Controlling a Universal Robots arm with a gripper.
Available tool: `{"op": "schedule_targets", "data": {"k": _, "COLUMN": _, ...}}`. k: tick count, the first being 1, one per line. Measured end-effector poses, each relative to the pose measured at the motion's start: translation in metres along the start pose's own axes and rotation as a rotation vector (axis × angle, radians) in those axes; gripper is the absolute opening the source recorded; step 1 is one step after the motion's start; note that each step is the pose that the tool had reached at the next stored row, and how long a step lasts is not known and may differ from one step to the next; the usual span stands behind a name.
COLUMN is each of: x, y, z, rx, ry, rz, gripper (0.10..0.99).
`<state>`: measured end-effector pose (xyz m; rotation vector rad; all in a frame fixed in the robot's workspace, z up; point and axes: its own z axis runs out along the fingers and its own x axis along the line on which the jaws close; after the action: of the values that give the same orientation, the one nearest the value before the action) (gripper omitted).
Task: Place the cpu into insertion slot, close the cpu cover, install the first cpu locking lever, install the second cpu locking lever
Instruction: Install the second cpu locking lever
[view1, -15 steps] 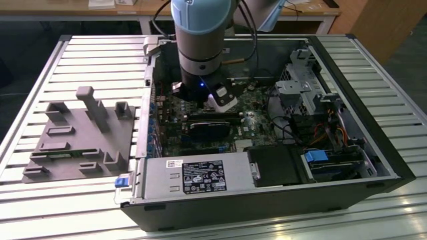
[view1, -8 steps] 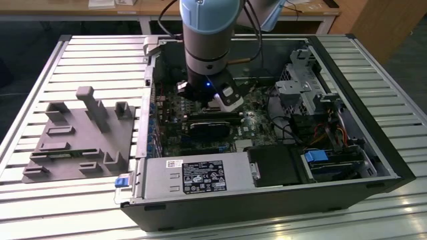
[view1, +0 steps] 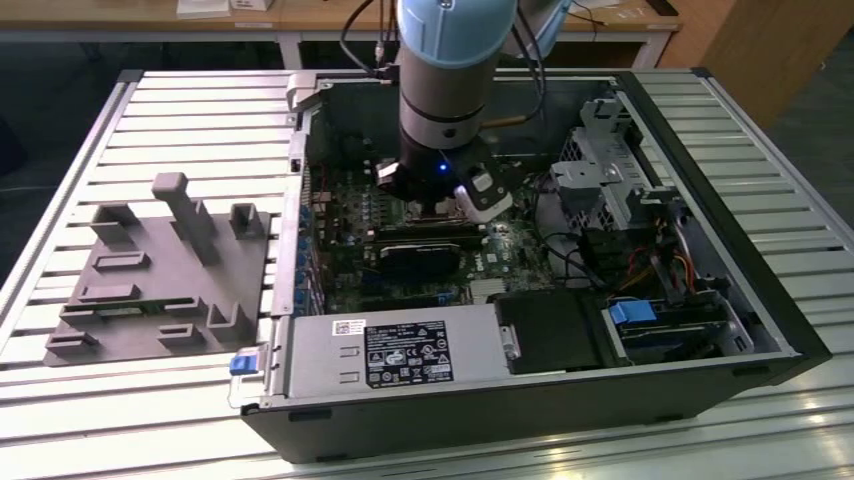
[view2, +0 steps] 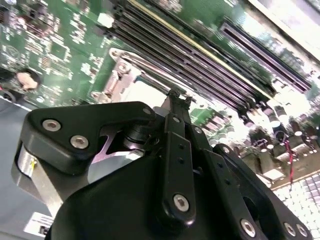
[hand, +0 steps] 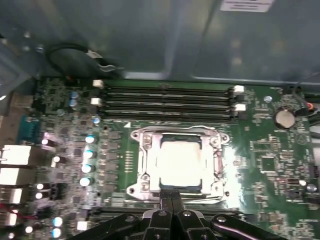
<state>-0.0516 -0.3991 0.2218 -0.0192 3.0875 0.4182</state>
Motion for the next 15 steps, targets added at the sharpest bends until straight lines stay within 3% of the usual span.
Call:
{"op": "schedule_targets", "data": {"k": 2, "x": -0.0025, "y": 0.0008, "z": 0.0003, "rx": 0.005, "ry": 0.0001, "rz": 0.000, "gripper": 0.102}}
{"op": "schedule_targets", "data": {"k": 6, "x": -0.0056, "y": 0.0046, "z": 0.0015, "rx": 0.030, "ry": 0.0002, "rz": 0.001, "gripper": 0.102}}
{"op": "schedule_targets", "data": {"k": 15, "x": -0.0099, "y": 0.0147, "z": 0.0044, "rx": 0.107, "ry": 0.0010, "rz": 0.000, "gripper": 0.102}}
